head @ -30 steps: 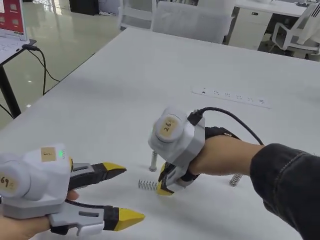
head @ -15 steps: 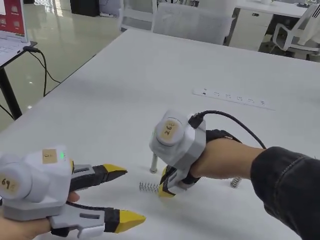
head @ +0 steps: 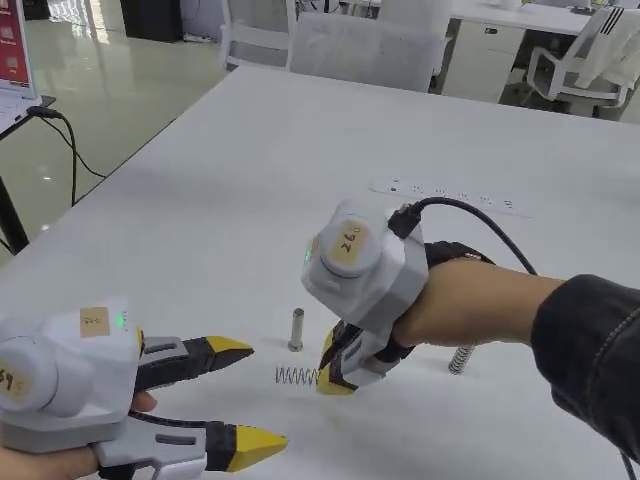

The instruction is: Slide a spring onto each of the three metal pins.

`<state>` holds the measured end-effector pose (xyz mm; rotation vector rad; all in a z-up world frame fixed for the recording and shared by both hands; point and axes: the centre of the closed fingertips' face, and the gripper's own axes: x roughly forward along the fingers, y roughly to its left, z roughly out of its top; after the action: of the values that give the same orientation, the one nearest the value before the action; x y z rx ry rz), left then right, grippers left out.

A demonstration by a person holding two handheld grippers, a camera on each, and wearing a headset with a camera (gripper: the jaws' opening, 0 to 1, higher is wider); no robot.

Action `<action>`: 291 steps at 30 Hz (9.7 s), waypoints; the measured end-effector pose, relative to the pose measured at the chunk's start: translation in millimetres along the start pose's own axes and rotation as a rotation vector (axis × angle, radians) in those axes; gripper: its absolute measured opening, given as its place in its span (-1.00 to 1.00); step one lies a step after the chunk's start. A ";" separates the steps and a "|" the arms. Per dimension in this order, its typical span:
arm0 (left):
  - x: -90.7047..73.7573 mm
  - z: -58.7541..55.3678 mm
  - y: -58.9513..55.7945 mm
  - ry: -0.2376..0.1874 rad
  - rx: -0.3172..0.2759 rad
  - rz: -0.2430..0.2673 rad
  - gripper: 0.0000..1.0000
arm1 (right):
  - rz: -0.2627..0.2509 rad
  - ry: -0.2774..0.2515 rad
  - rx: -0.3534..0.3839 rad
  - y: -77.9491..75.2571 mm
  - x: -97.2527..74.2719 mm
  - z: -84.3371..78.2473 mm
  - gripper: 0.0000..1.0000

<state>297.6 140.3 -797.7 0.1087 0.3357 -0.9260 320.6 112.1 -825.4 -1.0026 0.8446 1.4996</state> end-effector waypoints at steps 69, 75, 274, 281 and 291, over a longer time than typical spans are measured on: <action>3.5 27.4 -33.4 -0.054 0.177 -0.144 -0.95 | 0.051 -0.018 -0.083 39.7 -18.0 0.0 -0.82; 3.9 25.2 -33.4 -0.049 0.174 -0.143 -0.95 | 0.047 -0.023 -0.090 40.6 -20.0 0.9 -0.83; -15.5 -15.5 12.7 -0.007 -0.010 0.058 0.14 | -0.029 0.038 0.038 -64.9 28.3 18.1 -0.73; -14.9 -13.7 13.2 -0.011 -0.008 0.059 0.14 | -0.047 0.024 0.047 -66.9 21.7 13.2 -0.62; -15.2 -9.7 13.0 -0.010 -0.001 0.058 0.15 | -0.096 -0.019 0.074 -72.6 4.6 3.3 -0.41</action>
<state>297.3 161.9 -802.5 0.1125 0.3222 -0.8683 391.6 128.1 -827.6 -0.9599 0.8207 1.3850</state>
